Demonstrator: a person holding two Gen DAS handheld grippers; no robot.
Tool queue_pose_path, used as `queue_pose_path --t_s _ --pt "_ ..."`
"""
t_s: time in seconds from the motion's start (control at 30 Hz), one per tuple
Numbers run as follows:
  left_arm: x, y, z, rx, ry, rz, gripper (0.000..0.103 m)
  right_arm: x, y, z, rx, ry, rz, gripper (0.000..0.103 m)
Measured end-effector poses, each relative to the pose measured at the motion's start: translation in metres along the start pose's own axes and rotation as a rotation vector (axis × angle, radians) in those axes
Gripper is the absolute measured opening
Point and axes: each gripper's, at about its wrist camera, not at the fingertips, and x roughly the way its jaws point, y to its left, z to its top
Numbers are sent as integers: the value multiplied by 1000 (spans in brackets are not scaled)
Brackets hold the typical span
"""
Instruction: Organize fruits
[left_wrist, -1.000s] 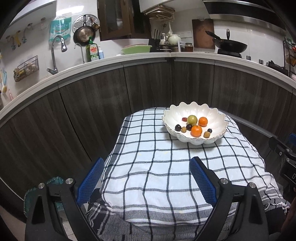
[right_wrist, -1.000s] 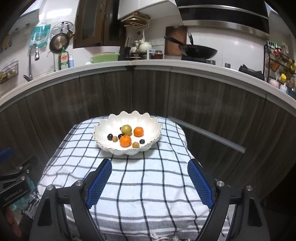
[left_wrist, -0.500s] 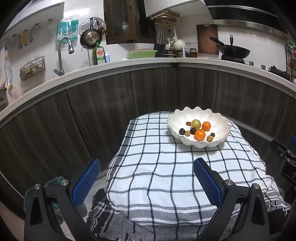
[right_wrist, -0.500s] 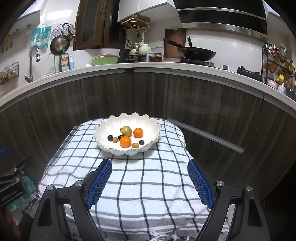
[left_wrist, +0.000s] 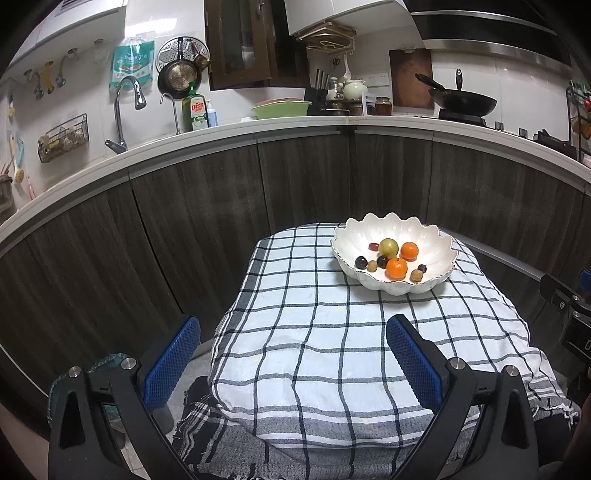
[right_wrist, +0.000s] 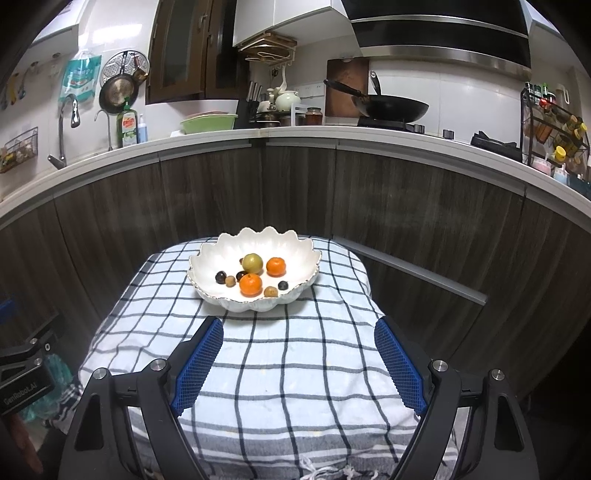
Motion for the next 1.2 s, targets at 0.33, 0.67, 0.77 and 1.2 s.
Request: queue_pose_path --t_s 0.33,0.67,0.77,1.2 --pt "-1 0 0 1 -2 -1 103 -1 0 1 1 -1 0 85" --pt "-1 -1 0 0 -1 -1 103 -1 0 1 4 -2 -2 85" --pt "-1 -1 0 -1 -1 0 103 -1 0 1 3 -3 -2 85" --pt "-1 -2 1 1 0 3 103 -3 0 2 5 -5 -4 85"
